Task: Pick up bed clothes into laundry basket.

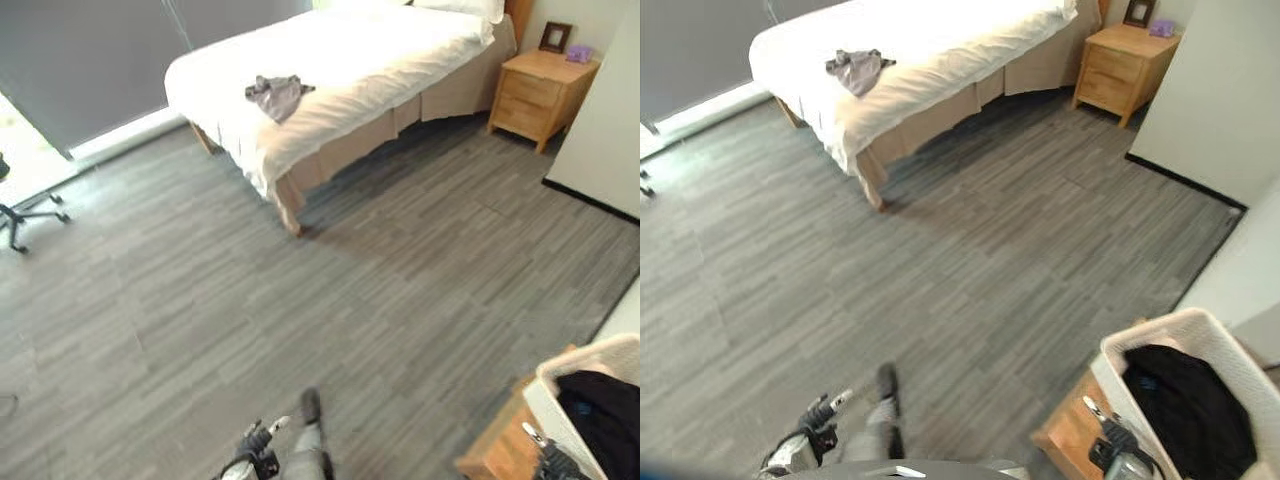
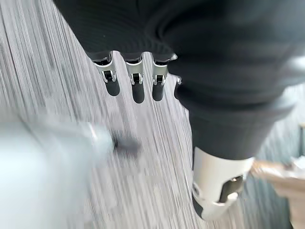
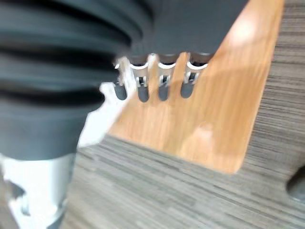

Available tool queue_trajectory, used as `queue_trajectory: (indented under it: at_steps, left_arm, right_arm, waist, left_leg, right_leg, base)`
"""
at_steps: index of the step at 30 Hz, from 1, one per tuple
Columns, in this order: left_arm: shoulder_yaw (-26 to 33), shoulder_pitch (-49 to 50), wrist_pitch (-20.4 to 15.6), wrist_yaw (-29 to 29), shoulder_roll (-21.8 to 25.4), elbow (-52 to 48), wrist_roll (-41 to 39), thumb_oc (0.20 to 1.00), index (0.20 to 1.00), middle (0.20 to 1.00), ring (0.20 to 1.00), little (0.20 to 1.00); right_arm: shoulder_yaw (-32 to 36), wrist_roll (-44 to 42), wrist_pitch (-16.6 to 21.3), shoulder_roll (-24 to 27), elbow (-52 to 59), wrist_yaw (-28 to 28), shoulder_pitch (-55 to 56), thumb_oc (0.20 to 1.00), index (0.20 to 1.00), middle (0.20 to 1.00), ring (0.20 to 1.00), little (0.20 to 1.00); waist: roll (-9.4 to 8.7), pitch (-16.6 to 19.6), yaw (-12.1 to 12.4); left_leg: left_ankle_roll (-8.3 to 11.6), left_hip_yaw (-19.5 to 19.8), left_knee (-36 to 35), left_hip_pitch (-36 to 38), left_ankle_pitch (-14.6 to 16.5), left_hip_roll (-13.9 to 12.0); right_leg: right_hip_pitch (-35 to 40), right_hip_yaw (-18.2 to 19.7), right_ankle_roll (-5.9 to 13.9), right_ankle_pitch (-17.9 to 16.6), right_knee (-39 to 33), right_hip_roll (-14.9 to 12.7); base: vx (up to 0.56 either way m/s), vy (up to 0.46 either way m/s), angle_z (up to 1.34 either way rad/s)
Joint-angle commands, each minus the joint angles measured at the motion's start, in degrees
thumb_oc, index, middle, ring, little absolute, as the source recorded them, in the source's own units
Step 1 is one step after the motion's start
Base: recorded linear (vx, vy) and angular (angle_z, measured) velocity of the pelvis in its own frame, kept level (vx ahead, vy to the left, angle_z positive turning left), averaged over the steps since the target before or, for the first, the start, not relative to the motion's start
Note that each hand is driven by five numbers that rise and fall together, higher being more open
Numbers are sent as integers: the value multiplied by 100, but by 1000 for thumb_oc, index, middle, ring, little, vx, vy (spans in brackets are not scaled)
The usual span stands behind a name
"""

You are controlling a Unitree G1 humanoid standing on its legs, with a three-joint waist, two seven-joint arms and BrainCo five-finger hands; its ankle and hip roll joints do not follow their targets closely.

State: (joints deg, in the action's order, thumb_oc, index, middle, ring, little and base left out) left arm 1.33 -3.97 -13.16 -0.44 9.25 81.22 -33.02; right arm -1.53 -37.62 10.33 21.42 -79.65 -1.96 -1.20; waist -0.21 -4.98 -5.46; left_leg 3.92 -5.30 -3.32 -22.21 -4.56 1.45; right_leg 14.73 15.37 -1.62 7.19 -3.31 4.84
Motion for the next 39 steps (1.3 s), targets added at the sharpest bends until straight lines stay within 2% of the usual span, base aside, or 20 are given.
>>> queue_trajectory:
  at_steps: [1,2,3,4,5,7,11,12,13,15,19,22,23,25,26,27,29,31,34,39]
  left_arm:
    - [195,-83,-57,-38,30,152,-148,1000,1000,1000,1000,1000]
    - [299,-1,-51,-16,61,213,-155,1000,1000,1000,1000,1000]
    - [369,82,-15,14,55,284,-127,1000,1000,1000,1000,1000]
    - [380,67,13,28,76,308,-148,1000,1000,1000,1000,1000]
    - [432,63,30,30,138,307,-248,1000,1000,1000,1000,1000]
    - [417,40,53,36,282,230,-232,1000,1000,1000,1000,1000]
    - [450,-129,6,48,474,152,-235,1000,1000,1000,1000,1000]
    - [444,-177,-3,42,486,124,-267,1000,1000,1000,1000,1000]
    - [337,-301,-29,19,450,87,-269,1000,1000,1000,1000,1000]
    - [307,-390,-34,41,436,163,-204,1000,1000,1000,1000,1000]
    - [230,-473,-39,4,351,203,-222,1000,1000,1000,1000,1000]
    - [333,-316,-24,-37,132,220,-566,1000,1000,1000,1000,1000]
    - [434,-286,-21,-15,72,223,-777,1000,1000,1000,1000,1000]
    - [390,-316,-62,15,11,154,-895,1000,1000,1000,1000,1000]
    - [389,-319,-63,15,12,154,-896,1000,1000,1000,1000,1000]
    - [327,-344,-100,9,-64,47,-952,1000,1000,1000,1000,1000]
    - [329,-319,-139,29,-61,30,-979,1000,1000,1000,1000,1000]
    - [420,-147,-174,84,-50,15,-965,1000,1000,1000,1000,1000]
    - [605,3,-175,100,57,109,-986,1000,1000,1000,1000,1000]
    - [916,227,-205,180,194,214,-1000,1000,1000,1000,1000,1000]
  right_arm:
    - [211,392,24,73,116,8,297,1000,1000,1000,1000,1000]
    - [228,444,10,31,88,8,366,1000,1000,1000,1000,1000]
    - [297,451,-13,-33,45,19,443,1000,1000,1000,1000,1000]
    - [346,394,-17,-48,29,-23,451,1000,1000,1000,1000,1000]
    - [336,383,-12,-74,103,-50,472,1000,1000,1000,1000,1000]
    - [205,467,-13,-110,170,-89,429,1000,1000,1000,1000,1000]
    - [144,411,-11,-243,129,-123,418,1000,1000,1000,1000,1000]
    - [135,384,-7,-260,117,-133,420,1000,1000,1000,1000,1000]
    - [159,339,-8,-262,36,-111,406,1000,1000,1000,1000,1000]
    - [172,381,-14,-268,-24,-89,382,1000,1000,1000,1000,1000]
    - [141,524,-52,-298,-51,-106,478,1000,1000,1000,1000,1000]
    - [48,450,-62,-250,11,-136,406,1000,1000,1000,1000,1000]
    - [-4,396,-5,-177,149,-152,302,1000,1000,1000,1000,1000]
    - [-145,412,48,-112,356,-121,180,1000,1000,1000,1000,1000]
    - [-143,413,47,-113,357,-119,178,1000,1000,1000,1000,1000]
    - [-341,445,100,40,629,-25,-14,1000,1000,1000,1000,1000]
    - [-361,378,152,98,814,9,-57,1000,1000,1000,1000,1000]
    - [-539,527,232,179,1378,0,-153,1000,1000,1000,1000,1000]
    - [-798,780,268,211,1679,-4,-220,1000,1000,1000,1000,1000]
    - [-1207,1157,226,96,1812,-103,-290,1000,1000,1000,1000,1000]
  waist:
    - [-13,300,5]
    - [-14,408,25]
    - [-108,545,51]
    - [-173,573,39]
    - [-206,492,-18]
    - [-111,166,-190]
    - [66,-103,-428]
    - [57,-133,-535]
    - [56,-61,-686]
    - [37,10,-824]
    - [51,103,-1001]
    - [76,254,-1032]
    - [-80,252,-910]
    - [-340,175,-729]
    - [-325,162,-719]
    - [-506,64,-390]
    - [-528,95,-299]
    - [-428,125,-96]
    - [-295,186,152]
    - [-176,415,318]
  left_leg:
    - [64,-226,-168,630,-551,-577]
    - [28,-265,-168,709,-685,-549]
    - [-80,-382,31,809,-628,-375]
    - [-145,-419,143,873,-501,-286]
    - [-246,-462,180,1050,-339,-223]
    - [-352,-524,130,1468,-135,-318]
    - [-411,-325,-33,2189,163,-307]
    - [-406,-238,-57,2332,253,-253]
    - [-373,-168,-130,2581,502,-109]
    - [-357,-82,-168,2826,726,10]
    - [-300,285,-168,3339,1071,33]
    - [128,282,972,3341,583,-453]
    - [290,356,2601,2703,-176,-511]
    - [170,81,3312,2044,-325,-547]
    - [170,78,3370,2025,-290,-570]
    - [63,-288,3357,1323,-57,-581]
    - [44,-367,3063,1069,-19,-501]
    - [17,-550,1685,875,-71,-359]
    - [30,-495,430,791,-367,-195]
    - [-71,-433,127,1147,-452,-101]
  right_leg:
    - [-495,572,373,208,757,-460]
    - [-359,586,412,227,767,-604]
    - [-349,490,603,-98,1202,-971]
    - [-569,572,774,-707,1883,-1046]
    - [-901,593,824,-1506,2712,-1077]
    - [-1784,549,768,-1819,3825,-668]
    - [-3018,397,590,-966,4053,-100]
    - [-3133,402,587,-773,3858,15]
    - [-3188,383,679,-550,2771,125]
    - [-3173,349,787,-734,1587,136]
    - [-3319,30,965,-1173,483,13]
    - [-2907,-171,601,-1054,994,-55]
    - [-2540,-259,381,-1030,872,-117]
    - [-2215,-209,256,-956,792,-309]
    - [-2214,-207,256,-954,798,-289]
    - [-1827,-171,205,-831,676,-460]
    - [-1730,-168,199,-786,618,-508]
    - [-1376,-214,233,-569,500,-489]
    - [-993,-246,250,-345,422,-388]
    - [-588,-329,259,-14,406,-416]
  base:
    - [462,119,-72]
    - [684,206,-65]
    - [850,235,-46]
    - [760,206,-31]
    - [478,132,-34]
    - [383,135,-41]
    - [416,75,-3]
    - [629,1,39]
    - [673,-28,48]
    - [532,-28,48]
    - [501,-152,80]
    - [610,-412,90]
    - [453,-426,38]
    - [304,-314,-3]
    - [316,-246,-9]
    - [330,-161,7]
    - [295,-102,11]
    - [395,-34,-4]
    - [447,-38,-6]
    - [358,32,12]
